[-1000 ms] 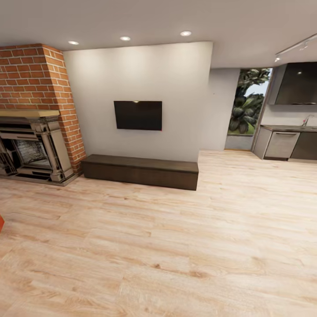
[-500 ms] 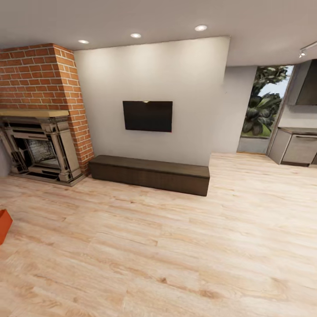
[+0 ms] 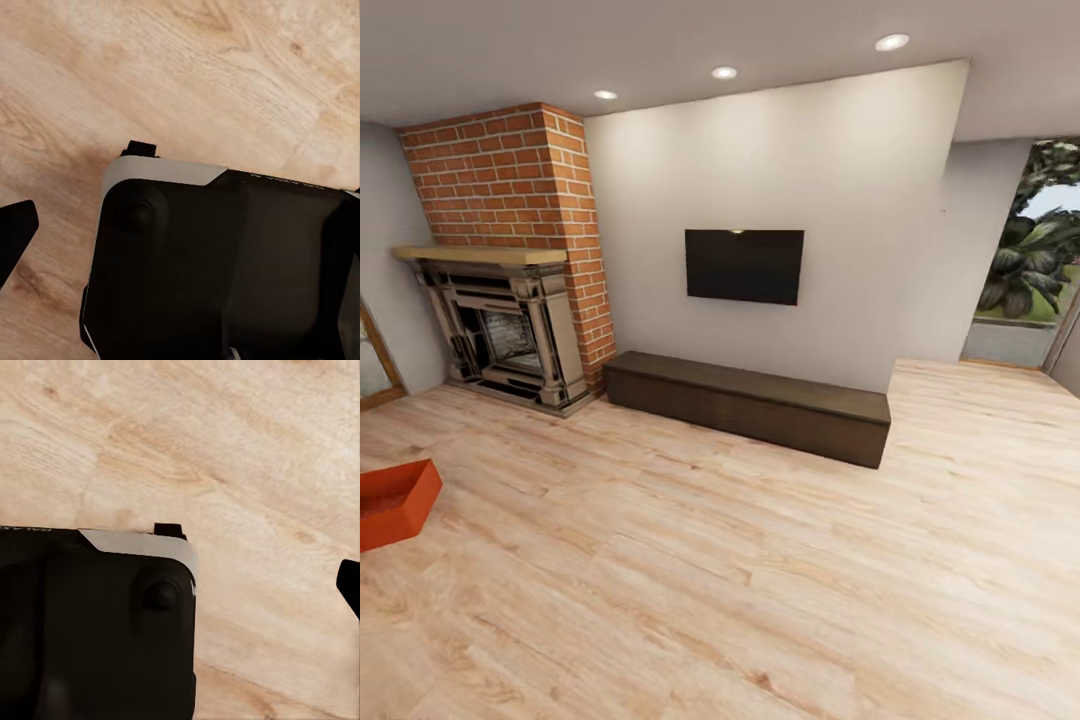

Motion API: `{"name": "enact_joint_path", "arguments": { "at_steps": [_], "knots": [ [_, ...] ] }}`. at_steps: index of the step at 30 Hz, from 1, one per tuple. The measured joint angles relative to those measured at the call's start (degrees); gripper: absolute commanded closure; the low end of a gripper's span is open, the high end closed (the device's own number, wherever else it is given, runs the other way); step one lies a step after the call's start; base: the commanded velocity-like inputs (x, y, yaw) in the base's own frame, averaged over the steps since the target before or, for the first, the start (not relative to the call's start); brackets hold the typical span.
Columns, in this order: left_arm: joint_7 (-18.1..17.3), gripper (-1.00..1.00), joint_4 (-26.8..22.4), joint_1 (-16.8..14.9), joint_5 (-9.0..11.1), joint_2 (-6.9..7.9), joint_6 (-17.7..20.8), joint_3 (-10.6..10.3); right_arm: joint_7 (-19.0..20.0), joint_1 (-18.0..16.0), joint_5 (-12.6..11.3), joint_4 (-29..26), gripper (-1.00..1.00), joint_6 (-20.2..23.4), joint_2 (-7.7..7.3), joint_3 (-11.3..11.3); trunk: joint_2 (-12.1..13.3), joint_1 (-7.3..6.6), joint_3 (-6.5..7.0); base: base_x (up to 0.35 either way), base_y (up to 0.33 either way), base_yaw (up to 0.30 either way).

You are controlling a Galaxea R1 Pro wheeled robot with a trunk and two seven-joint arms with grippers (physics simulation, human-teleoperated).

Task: Move the two storage containers from the living room to the garage. In the garage, place one container on the floor and stack the other container on top of it (either order is fine).

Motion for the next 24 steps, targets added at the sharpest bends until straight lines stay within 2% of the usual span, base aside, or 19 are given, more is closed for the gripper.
{"name": "enact_joint_path", "arguments": {
  "at_steps": [24],
  "knots": [
    [0.0,-1.0,0.0,0.0,0.0,0.0,0.0,0.0,0.0,0.0,0.0,0.0,-1.0,0.0,-0.05,0.0,0.0,0.0,0.0,0.324,0.0,0.262]
  ]
}}
